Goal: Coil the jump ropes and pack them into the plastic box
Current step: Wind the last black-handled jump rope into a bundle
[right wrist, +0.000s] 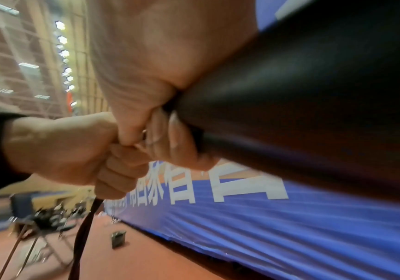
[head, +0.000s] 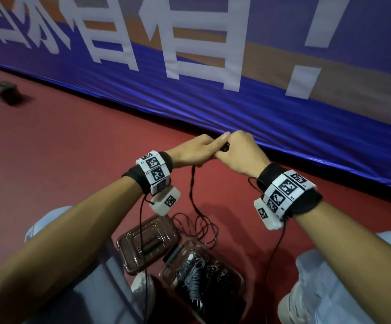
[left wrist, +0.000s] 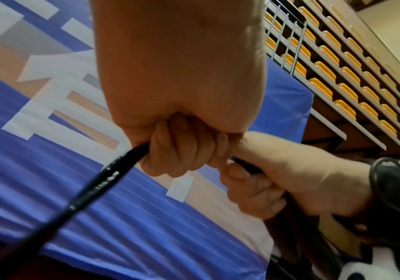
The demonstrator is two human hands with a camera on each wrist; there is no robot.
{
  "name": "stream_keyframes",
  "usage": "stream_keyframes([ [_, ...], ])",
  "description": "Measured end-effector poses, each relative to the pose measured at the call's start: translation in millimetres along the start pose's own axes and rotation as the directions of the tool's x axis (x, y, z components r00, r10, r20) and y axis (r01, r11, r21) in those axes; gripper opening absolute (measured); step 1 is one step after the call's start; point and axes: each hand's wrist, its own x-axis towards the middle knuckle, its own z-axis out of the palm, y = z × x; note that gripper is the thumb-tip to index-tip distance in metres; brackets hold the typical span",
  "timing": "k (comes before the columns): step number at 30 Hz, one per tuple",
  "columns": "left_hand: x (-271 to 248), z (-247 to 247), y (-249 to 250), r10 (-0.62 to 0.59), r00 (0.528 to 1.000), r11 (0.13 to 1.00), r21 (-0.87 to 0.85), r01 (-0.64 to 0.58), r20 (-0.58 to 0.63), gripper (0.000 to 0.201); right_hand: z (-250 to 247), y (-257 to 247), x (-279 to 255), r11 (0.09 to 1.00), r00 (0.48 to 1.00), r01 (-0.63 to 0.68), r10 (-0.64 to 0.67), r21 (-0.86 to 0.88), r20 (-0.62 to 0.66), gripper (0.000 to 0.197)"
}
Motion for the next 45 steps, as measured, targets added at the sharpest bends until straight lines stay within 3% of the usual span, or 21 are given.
stream_keyframes([
  [3,4,-6,2,0.006,0.994,1.000,0.016,-0.005,-0.105,0.061,-7,10,2,0.978,0.989,-0.066,0.038,0.199,0.141,0.040],
  [6,9,-26,-4,-0.022,0.947,0.991,-0.130,-0.021,-0.320,0.059,-17,20,1,0.935,0.952,-0.134,0.030,0.328,0.304,0.044],
  [11,12,-39,-18,-0.126,0.887,0.960,-0.281,-0.004,-0.445,0.055,-14,16,-5,0.927,0.947,-0.172,0.062,0.334,0.316,0.043],
  [15,17,-38,-22,-0.200,0.814,0.928,-0.372,-0.022,-0.545,0.051,-3,15,-8,0.893,0.935,-0.147,-0.015,0.425,0.355,0.033],
  [20,20,-38,-24,-0.212,0.814,0.920,-0.392,-0.021,-0.540,0.053,0,6,-11,0.876,0.944,-0.208,0.064,0.435,0.322,0.040],
  [24,21,-37,-20,-0.241,0.821,0.894,-0.448,-0.021,-0.518,0.051,1,-1,-11,0.719,0.932,-0.292,0.066,0.631,0.356,0.036],
  [26,20,-37,-11,-0.233,0.830,0.867,-0.494,-0.058,-0.506,0.052,5,-6,-12,0.661,0.956,-0.244,0.039,0.710,0.292,0.033],
  [28,19,-35,-3,-0.199,0.842,0.860,-0.502,-0.096,-0.501,0.058,10,-13,-13,0.636,0.988,-0.139,0.040,0.759,0.147,0.032],
  [31,20,-20,-3,-0.141,0.890,0.913,-0.405,-0.052,-0.433,0.065,4,-20,-7,0.547,0.990,0.015,0.111,0.837,-0.091,0.032],
  [33,21,-1,-3,-0.124,0.929,0.946,-0.324,0.005,-0.349,0.058,-11,-19,0,0.460,0.977,0.088,0.134,0.884,-0.168,0.032],
  [36,21,29,2,-0.145,0.967,0.948,-0.309,0.076,-0.209,0.048,-22,-15,1,0.431,0.991,0.088,0.055,0.898,-0.123,0.034],
  [38,19,39,4,-0.099,0.985,0.959,-0.277,0.057,-0.139,0.041,-18,-14,-2,0.409,0.995,0.033,0.073,0.912,-0.069,0.038],
  [40,18,33,0,-0.028,0.996,0.997,-0.076,0.021,-0.087,0.045,-13,-12,-1,0.366,0.987,-0.033,0.156,0.930,-0.026,0.040],
  [42,19,19,-9,-0.017,0.991,0.969,0.243,0.049,-0.135,0.046,-10,-9,1,0.411,0.973,-0.111,0.230,0.905,0.015,0.040],
  [43,19,11,-14,0.051,0.968,0.904,0.423,0.060,-0.246,0.056,-9,-8,1,0.459,0.969,-0.151,0.243,0.875,0.040,0.039],
  [45,17,-5,-22,0.314,0.855,0.737,0.674,0.055,-0.413,0.081,-9,-4,-1,0.552,0.967,-0.225,0.225,0.803,0.116,0.035],
])
